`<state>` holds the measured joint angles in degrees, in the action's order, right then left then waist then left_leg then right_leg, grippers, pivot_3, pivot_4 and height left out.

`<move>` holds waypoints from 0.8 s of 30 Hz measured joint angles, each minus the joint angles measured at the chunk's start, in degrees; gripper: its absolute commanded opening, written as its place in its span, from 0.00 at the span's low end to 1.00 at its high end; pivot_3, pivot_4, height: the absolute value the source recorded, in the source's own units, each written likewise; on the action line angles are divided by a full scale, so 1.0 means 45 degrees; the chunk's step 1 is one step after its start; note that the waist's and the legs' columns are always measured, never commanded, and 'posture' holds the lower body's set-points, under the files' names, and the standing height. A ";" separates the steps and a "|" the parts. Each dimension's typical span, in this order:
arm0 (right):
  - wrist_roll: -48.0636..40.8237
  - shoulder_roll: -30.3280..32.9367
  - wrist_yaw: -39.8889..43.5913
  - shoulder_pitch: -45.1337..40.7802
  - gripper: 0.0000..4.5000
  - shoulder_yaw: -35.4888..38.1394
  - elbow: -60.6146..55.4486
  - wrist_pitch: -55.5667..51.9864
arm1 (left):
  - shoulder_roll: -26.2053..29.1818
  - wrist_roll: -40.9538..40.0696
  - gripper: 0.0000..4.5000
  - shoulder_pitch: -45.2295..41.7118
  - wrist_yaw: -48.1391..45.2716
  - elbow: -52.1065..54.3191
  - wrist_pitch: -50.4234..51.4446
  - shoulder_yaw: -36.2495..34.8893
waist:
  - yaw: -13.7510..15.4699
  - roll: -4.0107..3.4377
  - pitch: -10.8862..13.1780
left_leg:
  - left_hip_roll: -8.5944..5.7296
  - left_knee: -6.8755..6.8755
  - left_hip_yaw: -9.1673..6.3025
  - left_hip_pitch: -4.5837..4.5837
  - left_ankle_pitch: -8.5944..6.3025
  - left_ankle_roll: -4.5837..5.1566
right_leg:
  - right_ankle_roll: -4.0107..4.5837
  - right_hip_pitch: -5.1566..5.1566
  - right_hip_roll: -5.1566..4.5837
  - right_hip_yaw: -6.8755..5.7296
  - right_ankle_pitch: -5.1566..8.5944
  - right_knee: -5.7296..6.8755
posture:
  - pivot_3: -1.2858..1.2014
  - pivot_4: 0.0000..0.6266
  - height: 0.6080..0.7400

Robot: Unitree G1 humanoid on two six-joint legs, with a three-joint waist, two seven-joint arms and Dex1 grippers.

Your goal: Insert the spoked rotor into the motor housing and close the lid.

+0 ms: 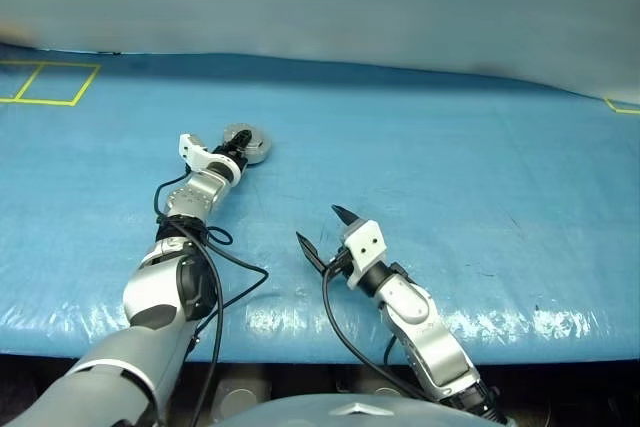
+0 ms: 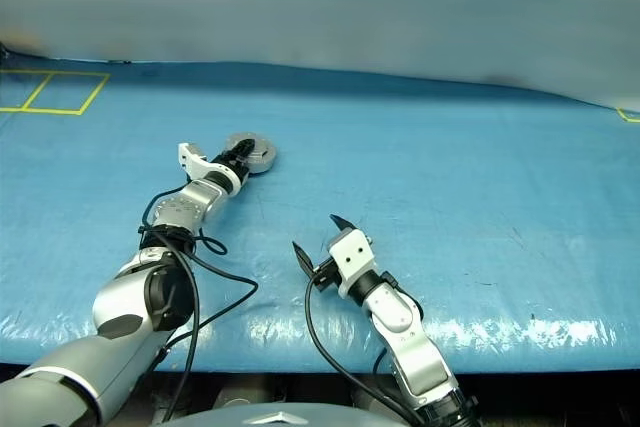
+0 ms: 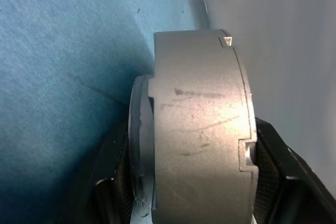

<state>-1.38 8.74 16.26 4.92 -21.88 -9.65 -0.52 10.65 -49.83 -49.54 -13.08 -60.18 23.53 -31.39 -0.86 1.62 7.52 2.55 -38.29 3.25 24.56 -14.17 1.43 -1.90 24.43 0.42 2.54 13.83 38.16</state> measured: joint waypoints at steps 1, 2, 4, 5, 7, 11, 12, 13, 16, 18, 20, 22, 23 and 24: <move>0.0017 -0.0028 0.0000 0.0004 1.00 0.0002 0.0000 0.0000 | 0.0034 0.0036 0.74 0.0094 -0.0036 0.0062 0.0102 -0.0034 | -0.0010 0.0000 -0.0001 | 0.0000 0.0000 0.0002 -0.0010 0.0001 -0.0002 | 0.0001 -0.0004 0.0000 0.0002 0.0001 0.0009 | 0.52 0.24 1.00; 0.0035 -0.0048 0.0004 0.0004 1.00 0.0002 0.0002 -0.0003 | 0.0047 0.0042 0.82 0.0239 -0.0102 0.0366 0.0300 -0.0056 | -0.0017 0.0002 -0.0007 | 0.0002 0.0000 0.0000 -0.0021 0.0004 -0.0006 | 0.0002 -0.0012 0.0000 0.0002 0.0001 0.0017 | 0.52 0.24 1.00; 0.0070 -0.0108 0.0010 0.0016 1.00 -0.0002 0.0006 -0.0007 | 0.0091 0.0048 0.96 0.0615 -0.0152 0.1030 0.0734 -0.0065 | -0.0089 -0.0002 -0.0011 | 0.0005 0.0004 0.0010 -0.0088 0.0003 -0.0006 | 0.0009 -0.0065 0.0000 0.0013 0.0005 0.0032 | 0.52 0.24 1.00; 0.0085 -0.0137 0.0019 0.0032 1.00 -0.0008 0.0017 -0.0012 | 0.0101 0.0044 0.99 0.0993 -0.0133 0.1623 0.1075 -0.0067 | -0.0153 -0.0002 -0.0011 | 0.0007 0.0027 0.0024 -0.0181 -0.0002 0.0000 | 0.0018 -0.0144 -0.0002 0.0026 0.0012 0.0027 | 0.52 0.24 1.00; 0.0099 -0.0186 0.0029 0.0042 1.00 -0.0009 0.0023 -0.0016 | 0.0139 0.0033 0.99 0.1537 0.0053 0.2406 0.1542 -0.0070 | -0.0233 0.0000 -0.0016 | 0.0011 0.0057 0.0040 -0.0302 -0.0035 0.0051 | 0.0039 -0.0250 -0.0008 0.0030 0.0028 0.0028 | 0.52 0.24 1.00; 0.0123 -0.0286 0.0154 0.0089 1.00 -0.0029 0.0029 -0.0065 | 0.0167 -0.0159 0.99 0.3654 0.0589 0.5438 0.3014 -0.0014 | -0.0424 -0.0003 -0.0022 | 0.0026 0.0080 0.0061 -0.0476 -0.0031 0.0034 | 0.0087 -0.0359 -0.0086 0.0046 0.0059 0.0092 | 0.52 0.24 1.00; 0.0120 -0.0311 0.0207 0.0079 1.00 -0.0029 0.0026 -0.0228 | 0.0168 -0.0234 0.99 0.4329 0.0709 0.6471 0.3459 0.0076 | -0.0471 -0.0002 -0.0030 | 0.0025 0.0083 0.0064 -0.0493 -0.0027 0.0026 | 0.0098 -0.0364 -0.0105 0.0048 0.0066 0.0117 | 0.52 0.24 1.00; 0.0112 -0.0322 0.0241 0.0094 1.00 -0.0018 0.0031 -0.0421 | 0.0164 -0.0372 0.99 0.4937 0.0744 0.7373 0.3859 0.0122 | -0.0483 -0.0003 -0.0034 | 0.0024 0.0083 0.0066 -0.0519 -0.0025 0.0020 | 0.0113 -0.0377 -0.0120 0.0047 0.0076 0.0141 | 0.52 0.24 1.00; 0.0079 -0.0347 0.0310 0.0102 1.00 0.0003 0.0035 -0.0842 | 0.0173 -0.0675 0.99 0.6762 0.0972 0.9855 0.4896 0.0274 | -0.0470 -0.0005 -0.0038 | 0.0023 0.0108 0.0066 -0.0616 -0.0019 0.0003 | 0.0145 -0.0444 -0.0138 0.0039 0.0151 0.0164 | 0.52 0.24 1.00; 0.0059 -0.0357 0.0377 0.0102 1.00 0.0016 0.0037 -0.0849 | 0.0244 -0.0647 0.99 0.7848 0.0949 1.1272 0.5172 0.0634 | -0.0443 -0.0013 -0.0044 | 0.0023 0.0112 0.0066 -0.0642 -0.0014 -0.0007 | 0.0180 -0.0453 -0.0144 0.0039 0.0183 0.0172 | 0.52 0.24 1.00; 0.0039 -0.0359 0.0526 0.0106 1.00 0.0006 0.0034 -0.0853 | 0.0588 -0.0052 0.99 0.8963 0.0588 1.2639 0.5042 0.1551 | -0.0438 -0.0018 -0.0048 | 0.0020 0.0113 0.0070 -0.0647 -0.0015 -0.0010 | 0.0182 -0.0447 -0.0149 0.0046 0.0189 0.0171 | 0.52 0.24 1.00; 0.0035 -0.0358 0.0597 0.0103 1.00 0.0004 0.0037 -0.0852 | 0.0999 0.1314 0.99 1.0171 -0.0214 1.3914 0.3872 0.2919 | -0.0429 -0.0025 -0.0052 | 0.0012 0.0123 0.0077 -0.0646 -0.0020 -0.0017 | 0.0189 -0.0423 -0.0168 0.0054 0.0191 0.0165 | 0.52 0.24 1.00; 0.0035 -0.0368 0.0609 0.0103 1.00 0.0005 0.0039 -0.0852 | 0.1187 0.2105 0.99 1.0718 -0.0643 1.4398 0.3017 0.3606 | -0.0420 -0.0025 -0.0051 | 0.0009 0.0139 0.0086 -0.0644 -0.0027 -0.0029 | 0.0197 -0.0404 -0.0180 0.0062 0.0190 0.0154 | 0.52 0.24 1.00; 0.0033 -0.0374 0.0610 0.0103 1.00 0.0028 0.0045 -0.0852 | 0.1242 0.2873 0.99 1.1280 -0.1060 1.4782 0.2159 0.4205 | -0.0384 -0.0025 -0.0051 | 0.0006 0.0155 0.0096 -0.0637 -0.0030 -0.0033 | 0.0227 -0.0400 -0.0195 0.0067 0.0176 0.0146 | 0.52 0.24 1.00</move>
<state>-1.23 7.05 19.01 5.39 -21.75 -9.45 -4.36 16.23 -36.90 1.22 -17.85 6.34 33.24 -12.47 -2.59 1.51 7.29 2.58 -37.60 3.68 21.70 -14.31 1.28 -0.88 22.63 -0.46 2.84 14.62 38.82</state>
